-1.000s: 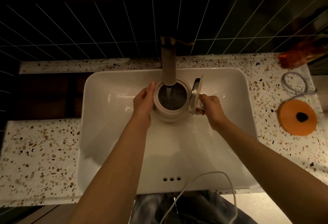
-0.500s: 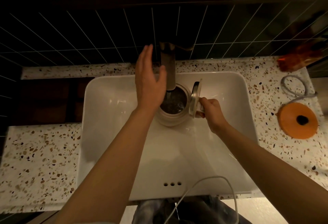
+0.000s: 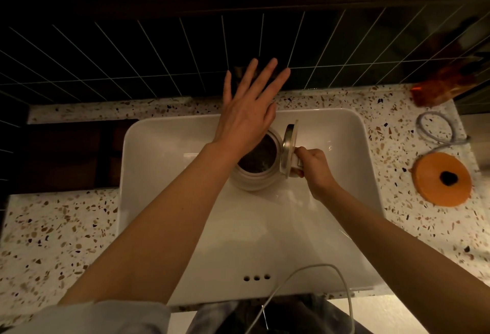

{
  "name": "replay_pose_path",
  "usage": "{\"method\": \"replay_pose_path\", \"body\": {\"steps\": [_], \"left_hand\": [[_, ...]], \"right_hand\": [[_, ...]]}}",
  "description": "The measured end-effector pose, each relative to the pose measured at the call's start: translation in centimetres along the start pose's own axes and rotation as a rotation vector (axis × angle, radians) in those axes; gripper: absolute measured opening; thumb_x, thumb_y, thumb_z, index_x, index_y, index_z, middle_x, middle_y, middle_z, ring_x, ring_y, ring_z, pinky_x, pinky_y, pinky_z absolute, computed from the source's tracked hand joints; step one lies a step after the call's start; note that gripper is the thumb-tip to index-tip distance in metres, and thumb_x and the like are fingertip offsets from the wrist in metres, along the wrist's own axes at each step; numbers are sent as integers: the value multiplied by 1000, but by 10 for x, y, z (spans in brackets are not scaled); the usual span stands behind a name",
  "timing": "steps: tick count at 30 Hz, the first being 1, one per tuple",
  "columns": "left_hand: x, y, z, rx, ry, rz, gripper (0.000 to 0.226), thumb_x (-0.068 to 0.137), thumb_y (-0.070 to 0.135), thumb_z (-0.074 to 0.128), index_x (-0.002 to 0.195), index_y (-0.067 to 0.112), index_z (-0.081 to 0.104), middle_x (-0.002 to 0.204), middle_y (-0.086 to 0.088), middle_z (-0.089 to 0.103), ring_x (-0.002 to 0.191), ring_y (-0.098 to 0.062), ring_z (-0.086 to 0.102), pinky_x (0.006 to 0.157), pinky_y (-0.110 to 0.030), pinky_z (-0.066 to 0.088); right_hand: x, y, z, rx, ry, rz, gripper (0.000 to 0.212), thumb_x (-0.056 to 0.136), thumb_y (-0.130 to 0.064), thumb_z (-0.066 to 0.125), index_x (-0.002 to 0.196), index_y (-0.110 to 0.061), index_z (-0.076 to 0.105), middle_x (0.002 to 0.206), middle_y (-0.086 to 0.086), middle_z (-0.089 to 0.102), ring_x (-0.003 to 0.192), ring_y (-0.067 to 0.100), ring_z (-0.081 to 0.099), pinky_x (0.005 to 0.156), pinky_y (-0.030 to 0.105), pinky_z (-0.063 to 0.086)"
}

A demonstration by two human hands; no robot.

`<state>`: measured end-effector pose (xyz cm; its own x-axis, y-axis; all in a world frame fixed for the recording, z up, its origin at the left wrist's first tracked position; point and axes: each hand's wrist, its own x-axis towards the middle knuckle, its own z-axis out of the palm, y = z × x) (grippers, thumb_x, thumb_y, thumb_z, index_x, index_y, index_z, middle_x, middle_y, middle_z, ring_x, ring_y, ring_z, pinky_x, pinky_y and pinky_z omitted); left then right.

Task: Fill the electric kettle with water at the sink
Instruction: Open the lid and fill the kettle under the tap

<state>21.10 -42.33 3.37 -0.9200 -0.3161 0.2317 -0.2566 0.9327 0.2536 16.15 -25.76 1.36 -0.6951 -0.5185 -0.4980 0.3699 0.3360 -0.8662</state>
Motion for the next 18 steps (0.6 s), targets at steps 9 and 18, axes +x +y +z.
{"method": "replay_pose_path", "body": {"steps": [9, 18], "left_hand": [[-4, 3, 7, 76, -104, 8, 58, 100, 28, 36, 156, 33, 20, 167, 4, 13, 154, -24, 4, 115, -67, 2], [-40, -10, -1, -681, 343, -615, 49, 99, 18, 49, 147, 20, 40, 159, -2, 35, 149, -17, 26, 123, -44, 18]], "right_hand": [[1, 1, 0, -5, 4, 3, 46, 96, -2, 37, 53, -7, 52, 32, -8, 53, 34, -3, 50, 39, 7, 41], [5, 5, -1, 1, -3, -2, 46, 97, -1, 36, 54, -7, 52, 31, -7, 52, 33, -3, 49, 39, 7, 40]]}}
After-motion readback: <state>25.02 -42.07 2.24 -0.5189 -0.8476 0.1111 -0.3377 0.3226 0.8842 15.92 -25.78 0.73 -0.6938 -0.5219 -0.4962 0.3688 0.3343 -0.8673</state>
